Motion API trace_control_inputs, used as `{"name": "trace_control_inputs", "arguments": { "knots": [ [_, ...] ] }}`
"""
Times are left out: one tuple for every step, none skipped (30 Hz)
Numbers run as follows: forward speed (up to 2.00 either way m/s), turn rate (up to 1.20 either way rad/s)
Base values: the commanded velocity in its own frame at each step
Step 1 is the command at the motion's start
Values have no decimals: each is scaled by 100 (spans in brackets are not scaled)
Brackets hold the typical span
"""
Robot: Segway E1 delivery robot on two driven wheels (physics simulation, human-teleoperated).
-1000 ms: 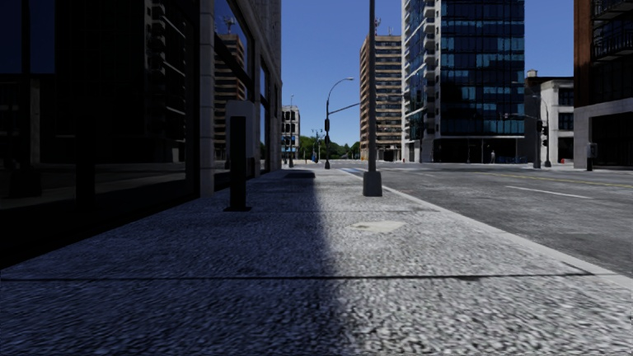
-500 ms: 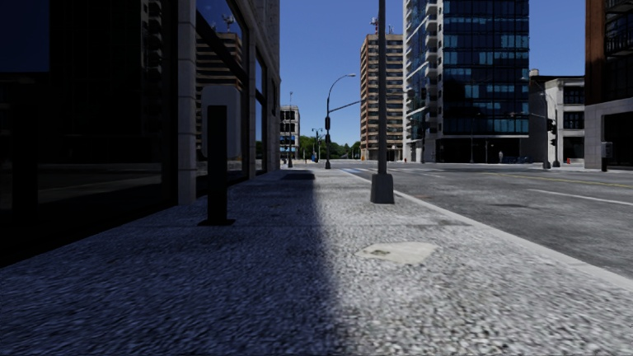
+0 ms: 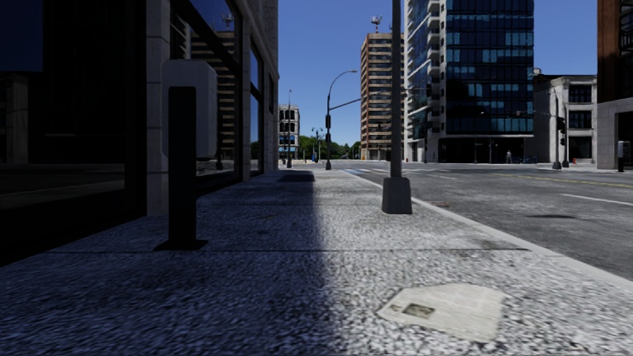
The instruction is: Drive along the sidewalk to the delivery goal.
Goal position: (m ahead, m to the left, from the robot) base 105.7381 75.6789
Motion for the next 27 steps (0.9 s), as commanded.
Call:
{"name": "trace_control_inputs", "arguments": {
  "knots": [
    [200,0],
    [200,0],
    [200,0],
    [200,0],
    [200,0],
    [200,0],
    [200,0],
    [200,0],
    [200,0],
    [200,0],
    [200,0],
    [200,0],
    [200,0],
    [200,0],
    [200,0],
    [200,0],
    [200,0],
    [200,0],
    [200,0],
    [200,0],
    [200,0],
    [200,0],
    [200,0],
    [200,0],
    [200,0],
    [200,0],
    [200,0]
  ]
}}
